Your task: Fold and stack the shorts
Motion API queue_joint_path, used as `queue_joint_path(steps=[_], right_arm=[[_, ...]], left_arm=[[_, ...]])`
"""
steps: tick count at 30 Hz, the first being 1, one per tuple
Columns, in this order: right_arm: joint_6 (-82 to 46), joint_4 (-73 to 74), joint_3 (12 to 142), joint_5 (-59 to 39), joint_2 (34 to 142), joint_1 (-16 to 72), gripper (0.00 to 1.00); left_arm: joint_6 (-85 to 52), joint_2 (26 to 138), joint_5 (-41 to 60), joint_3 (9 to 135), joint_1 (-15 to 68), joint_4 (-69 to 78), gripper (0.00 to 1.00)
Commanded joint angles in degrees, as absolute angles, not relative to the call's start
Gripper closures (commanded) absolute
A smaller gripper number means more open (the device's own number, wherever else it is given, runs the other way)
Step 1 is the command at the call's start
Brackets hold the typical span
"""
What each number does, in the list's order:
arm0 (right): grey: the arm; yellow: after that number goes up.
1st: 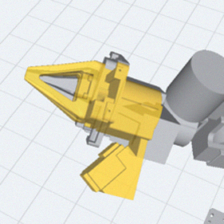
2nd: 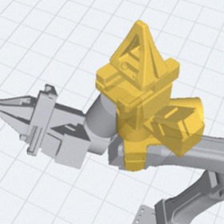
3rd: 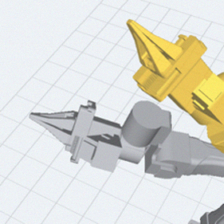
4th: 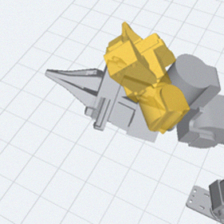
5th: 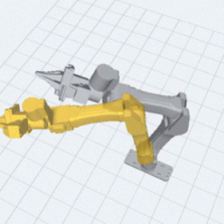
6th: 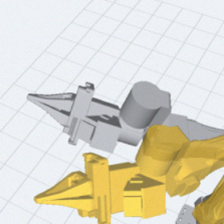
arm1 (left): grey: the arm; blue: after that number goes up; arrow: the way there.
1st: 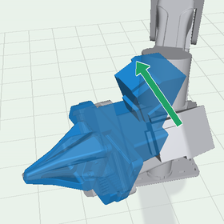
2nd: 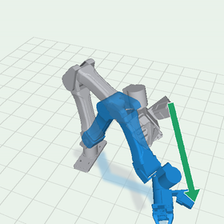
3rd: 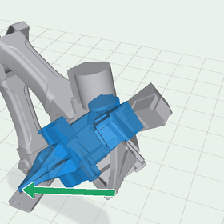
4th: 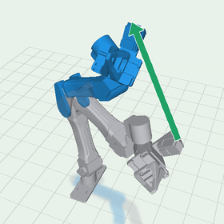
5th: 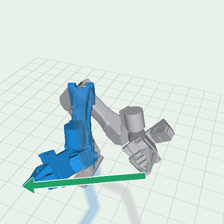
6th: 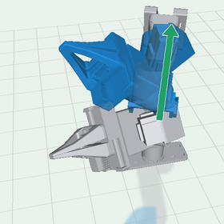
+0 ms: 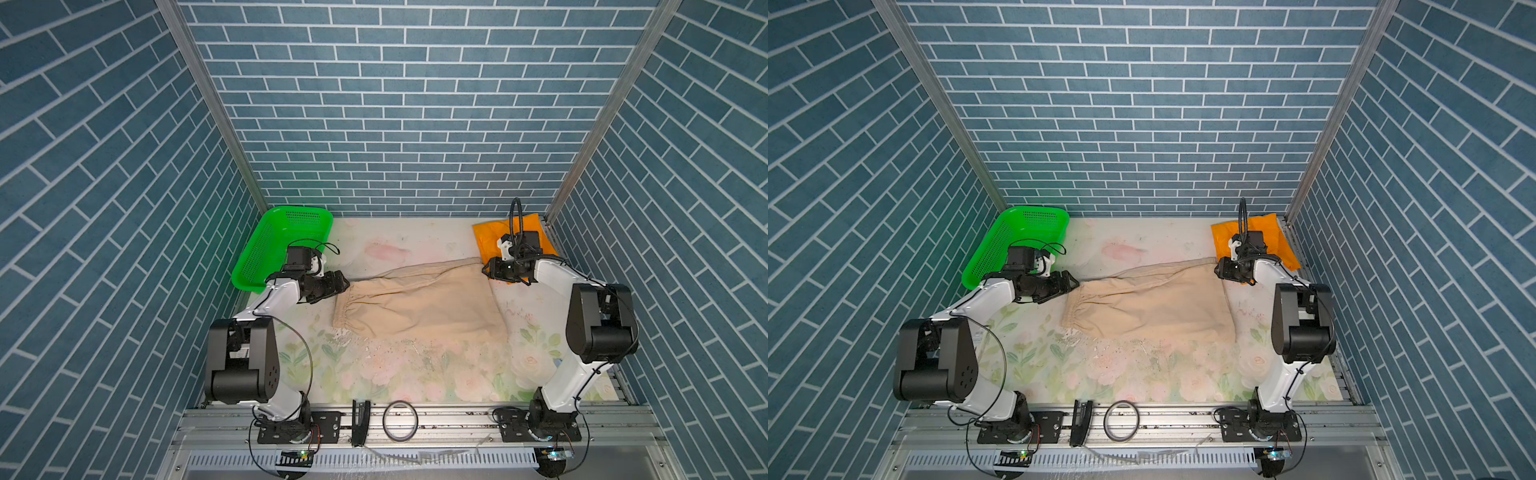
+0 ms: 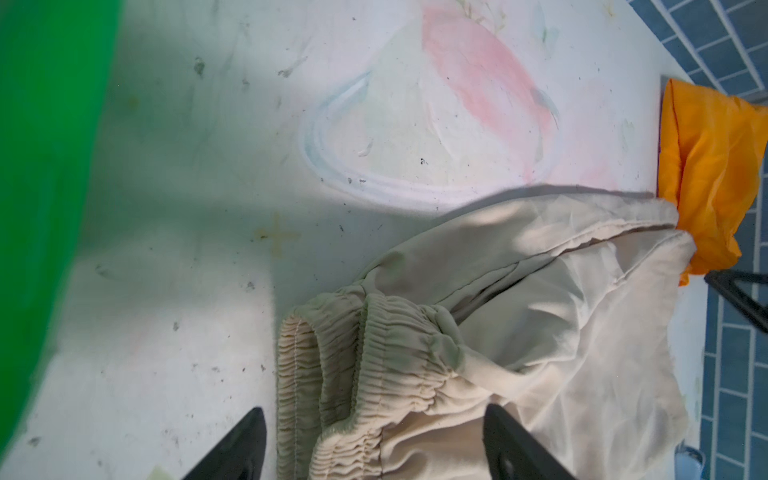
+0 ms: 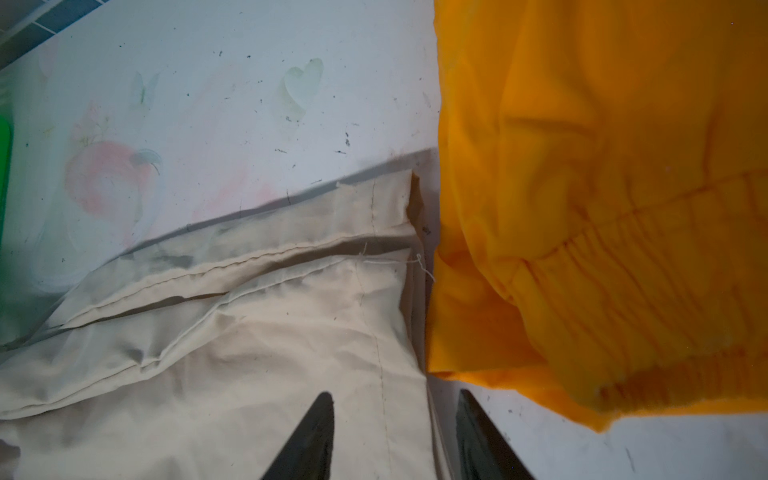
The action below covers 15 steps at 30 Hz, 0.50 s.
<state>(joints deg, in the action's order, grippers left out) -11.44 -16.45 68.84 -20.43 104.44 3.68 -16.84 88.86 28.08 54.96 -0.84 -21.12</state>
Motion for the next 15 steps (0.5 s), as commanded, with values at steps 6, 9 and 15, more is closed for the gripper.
queue_joint_path(steps=[6, 9, 15], right_arm=[[-6.81, -17.67, 73.88, -23.15, 109.50, 3.95, 0.51], [-7.75, -16.91, 74.00, -24.66, 109.84, 4.04, 0.57], [-10.26, -15.53, 75.06, -29.94, 112.13, 4.14, 0.83]], left_arm=[[-15.51, 91.88, 31.07, 55.13, -1.01, -20.08, 0.19], [-15.89, 92.31, 32.19, 54.76, -1.05, -19.52, 0.19], [-18.70, 92.41, 35.94, 54.01, -1.05, -18.36, 0.18]])
